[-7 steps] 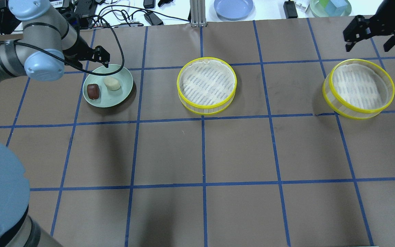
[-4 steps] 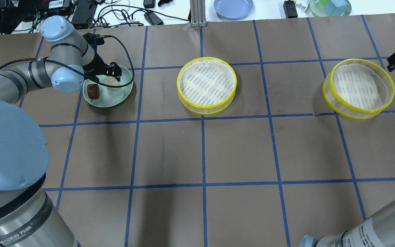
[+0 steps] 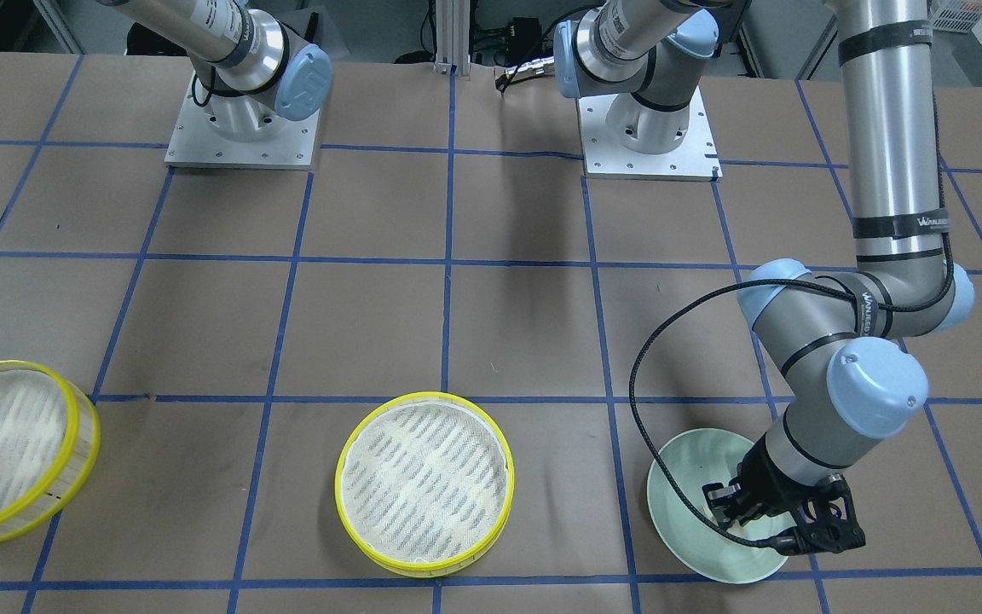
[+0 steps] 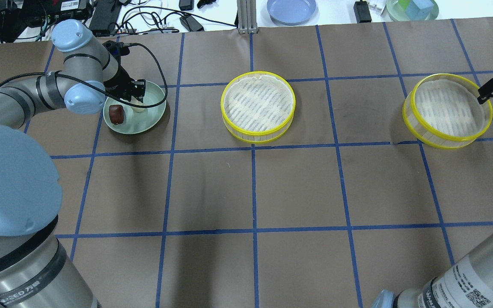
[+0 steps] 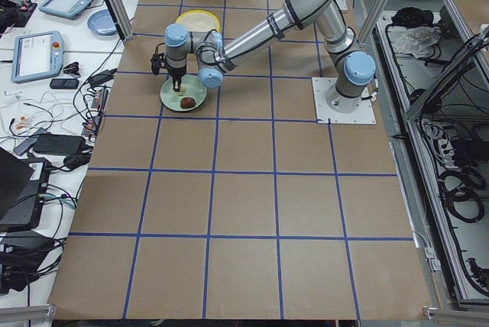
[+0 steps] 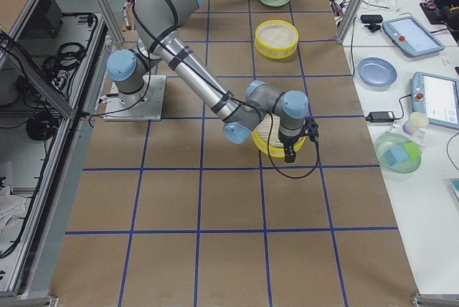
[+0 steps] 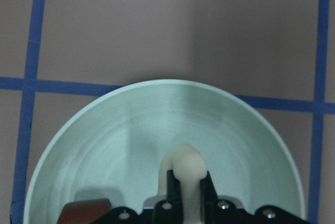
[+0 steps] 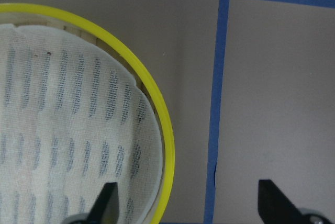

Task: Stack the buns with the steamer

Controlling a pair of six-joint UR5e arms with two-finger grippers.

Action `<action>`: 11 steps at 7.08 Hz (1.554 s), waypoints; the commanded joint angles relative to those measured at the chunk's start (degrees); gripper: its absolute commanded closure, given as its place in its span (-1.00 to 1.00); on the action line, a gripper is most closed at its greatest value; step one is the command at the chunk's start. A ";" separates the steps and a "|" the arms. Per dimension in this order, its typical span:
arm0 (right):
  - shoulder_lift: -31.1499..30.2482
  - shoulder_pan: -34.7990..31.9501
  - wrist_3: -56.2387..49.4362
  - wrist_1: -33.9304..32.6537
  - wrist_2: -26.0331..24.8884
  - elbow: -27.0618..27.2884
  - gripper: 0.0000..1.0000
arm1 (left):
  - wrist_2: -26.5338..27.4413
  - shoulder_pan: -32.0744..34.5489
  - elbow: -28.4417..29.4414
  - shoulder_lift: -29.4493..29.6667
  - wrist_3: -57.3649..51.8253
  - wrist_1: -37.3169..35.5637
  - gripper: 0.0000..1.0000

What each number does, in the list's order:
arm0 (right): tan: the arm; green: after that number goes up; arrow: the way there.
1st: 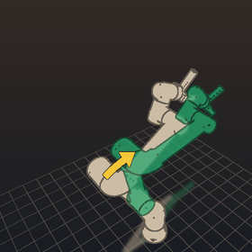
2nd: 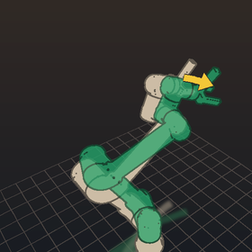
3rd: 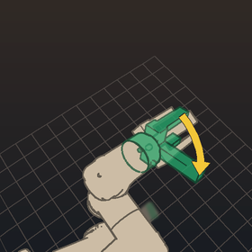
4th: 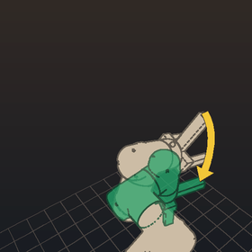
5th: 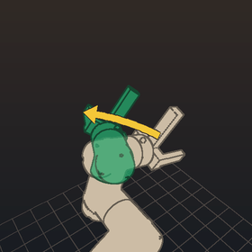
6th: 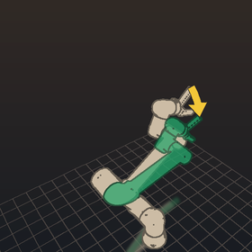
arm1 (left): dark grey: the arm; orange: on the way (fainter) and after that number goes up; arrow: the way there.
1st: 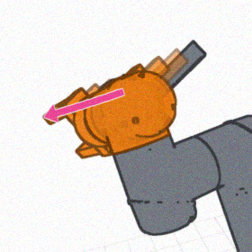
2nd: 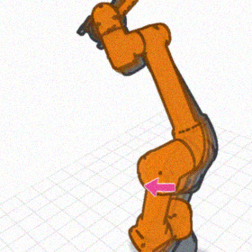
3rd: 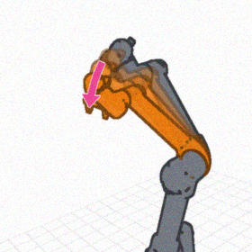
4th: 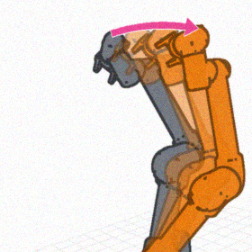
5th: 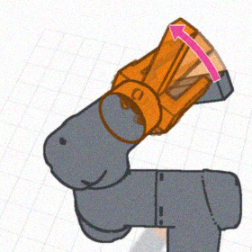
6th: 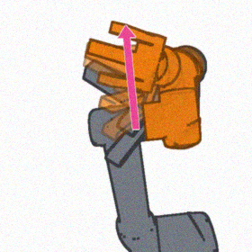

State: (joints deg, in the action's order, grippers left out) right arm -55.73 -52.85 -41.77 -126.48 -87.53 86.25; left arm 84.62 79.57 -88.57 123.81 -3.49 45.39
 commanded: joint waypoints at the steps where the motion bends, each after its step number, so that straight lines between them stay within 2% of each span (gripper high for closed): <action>1: 0.71 0.03 0.02 -0.34 0.43 0.15 0.04 | -4.95 4.77 2.95 -3.64 13.41 -0.22 1.00; 2: 0.97 0.03 -0.06 -0.25 0.51 0.23 0.40 | -5.07 9.41 4.79 -4.79 21.86 -0.30 1.00; 3: 0.97 0.03 -0.06 -0.25 0.51 0.32 0.62 | -5.34 13.55 5.24 -4.81 28.82 -0.39 1.00; 5: 0.10 -0.06 -0.06 -0.08 0.43 0.15 0.85 | -11.73 18.32 4.03 -1.92 35.01 -5.63 1.00; 7: -2.36 -0.06 1.42 0.80 0.34 0.15 1.00 | -12.99 21.39 2.97 0.37 36.87 -6.81 1.00; 8: -3.50 -0.41 2.21 1.06 0.08 0.23 1.00 | -13.07 21.59 3.05 0.29 36.36 -6.72 -0.01; 9: -6.12 -0.58 5.88 6.20 -0.10 0.24 1.00 | -12.64 21.59 2.96 0.03 36.18 -6.63 -0.99; 10: -9.46 -1.19 8.87 12.51 -0.19 0.24 1.00 | -12.55 21.59 2.88 -0.32 36.18 -6.29 -1.00; 11: -12.10 -3.81 11.25 12.93 -0.62 0.24 1.00 | -12.55 21.59 2.87 -0.32 36.18 -6.28 -1.00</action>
State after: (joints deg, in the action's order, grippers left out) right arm -64.44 -54.48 -33.69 -116.45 -87.76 86.48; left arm 72.00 101.13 -85.64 123.60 32.71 38.99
